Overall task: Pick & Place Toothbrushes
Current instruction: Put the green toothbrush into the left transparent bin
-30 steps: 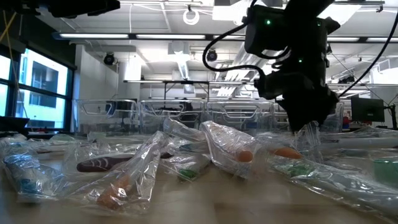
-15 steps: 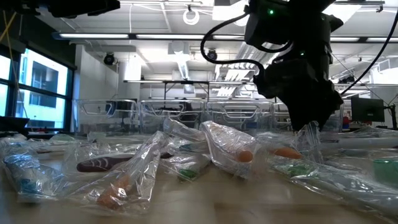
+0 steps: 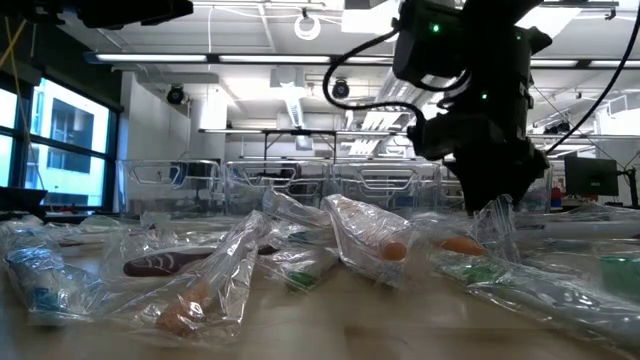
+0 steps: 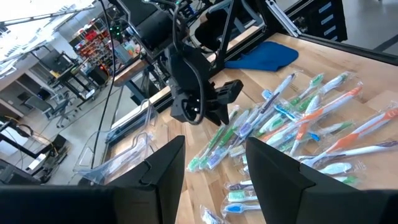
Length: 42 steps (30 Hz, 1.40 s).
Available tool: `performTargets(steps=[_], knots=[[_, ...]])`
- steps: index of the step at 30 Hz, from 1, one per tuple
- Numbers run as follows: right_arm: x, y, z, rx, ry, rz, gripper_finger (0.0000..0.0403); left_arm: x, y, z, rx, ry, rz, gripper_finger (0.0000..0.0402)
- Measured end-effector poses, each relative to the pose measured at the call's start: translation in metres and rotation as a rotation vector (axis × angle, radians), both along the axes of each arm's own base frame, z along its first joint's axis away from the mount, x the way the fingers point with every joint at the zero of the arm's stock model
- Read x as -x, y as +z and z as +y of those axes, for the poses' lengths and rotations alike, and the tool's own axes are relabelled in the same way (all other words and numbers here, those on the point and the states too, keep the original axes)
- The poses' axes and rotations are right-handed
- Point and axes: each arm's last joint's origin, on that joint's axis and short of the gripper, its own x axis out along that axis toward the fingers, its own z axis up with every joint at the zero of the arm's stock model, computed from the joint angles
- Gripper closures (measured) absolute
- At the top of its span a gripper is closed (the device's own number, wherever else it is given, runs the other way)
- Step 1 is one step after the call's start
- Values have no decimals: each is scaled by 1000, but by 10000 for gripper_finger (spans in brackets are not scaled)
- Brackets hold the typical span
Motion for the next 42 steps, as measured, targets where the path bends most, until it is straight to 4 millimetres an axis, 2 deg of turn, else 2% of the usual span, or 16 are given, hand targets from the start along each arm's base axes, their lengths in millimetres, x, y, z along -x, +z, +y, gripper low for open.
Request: performTargets(steps=[8,15,24,32,39,42], knots=[[-2,-11,0,16,11,35,309,0,0,0,0,0,0,236],[-1,-11,0,25,62,47,386,0,0,0,-1,0,0,236],[6,-2,-1,39,111,63,388,0,-1,0,-5,0,7,236],[24,34,-5,89,128,18,388,0,-1,0,-5,0,6,236],[42,82,-10,135,137,-189,388,0,3,0,4,0,-27,236],[50,103,-12,189,147,-308,388,-1,10,0,22,4,-100,236]])
